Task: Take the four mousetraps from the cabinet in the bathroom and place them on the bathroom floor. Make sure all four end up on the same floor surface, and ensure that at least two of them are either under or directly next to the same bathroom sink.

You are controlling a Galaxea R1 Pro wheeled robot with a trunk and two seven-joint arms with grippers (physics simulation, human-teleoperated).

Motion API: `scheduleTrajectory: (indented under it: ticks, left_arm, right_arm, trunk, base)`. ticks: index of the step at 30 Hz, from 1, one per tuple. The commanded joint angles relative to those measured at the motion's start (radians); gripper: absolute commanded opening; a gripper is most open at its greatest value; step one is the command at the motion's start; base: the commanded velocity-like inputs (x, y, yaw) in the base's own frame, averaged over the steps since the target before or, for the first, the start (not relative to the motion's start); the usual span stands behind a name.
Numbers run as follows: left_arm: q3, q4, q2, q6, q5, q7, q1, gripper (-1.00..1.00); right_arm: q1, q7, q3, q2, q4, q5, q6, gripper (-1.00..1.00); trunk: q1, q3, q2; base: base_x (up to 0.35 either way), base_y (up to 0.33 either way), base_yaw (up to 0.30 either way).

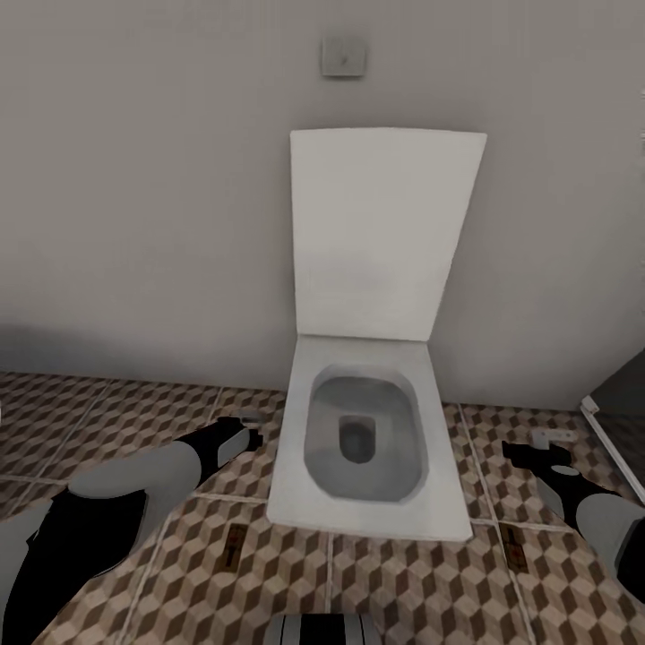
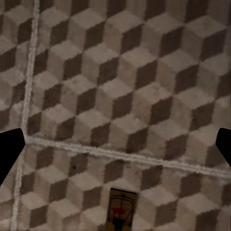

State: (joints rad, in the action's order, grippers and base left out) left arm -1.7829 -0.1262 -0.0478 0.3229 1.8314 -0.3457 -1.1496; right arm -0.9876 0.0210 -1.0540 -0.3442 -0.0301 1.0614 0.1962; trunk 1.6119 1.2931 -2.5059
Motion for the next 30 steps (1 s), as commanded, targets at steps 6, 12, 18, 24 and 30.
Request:
scheduleTrajectory:
  ticks: [6,12,18,24,30]
  left_arm:
    - [-0.004,-0.002,0.0,0.002,0.005,-0.006,-0.001,1.0]
    - [-0.004,-0.002,0.0,0.002,0.005,-0.006,-0.001,1.0]
    - [-0.004,-0.001,0.0,0.002,0.005,-0.006,-0.001,1.0]
    - [-0.004,-0.001,0.0,0.002,0.005,-0.006,-0.001,1.0]
    - [-0.004,-0.001,0.001,0.002,0.005,-0.006,-0.001,1.0]
  right_arm:
    - [0.0,0.002,-0.008,-0.001,-0.001,0.005,0.002,1.0]
    - [0.0,0.002,-0.008,-0.001,-0.001,0.005,0.002,1.0]
    - [0.0,0.002,-0.008,-0.001,-0.001,0.005,0.002,1.0]
    - [0.0,0.002,-0.007,-0.001,-0.002,0.005,0.002,1.0]
    - [0.0,0.002,-0.007,-0.001,-0.002,0.005,0.002,1.0]
  trunk:
    - [-0.003,-0.023,0.001]
    - [-0.006,-0.046,0.003]
    - [-0.008,-0.069,0.004]
    - [-0.011,-0.092,0.005]
    - [-0.027,-0.113,0.033]
  base:
    - [0.0,0.0,0.0]
    - [0.0,0.0,0.0]
    - [0.0,0.0,0.0]
    - [0.0,0.0,0.0]
    - [0.0,0.0,0.0]
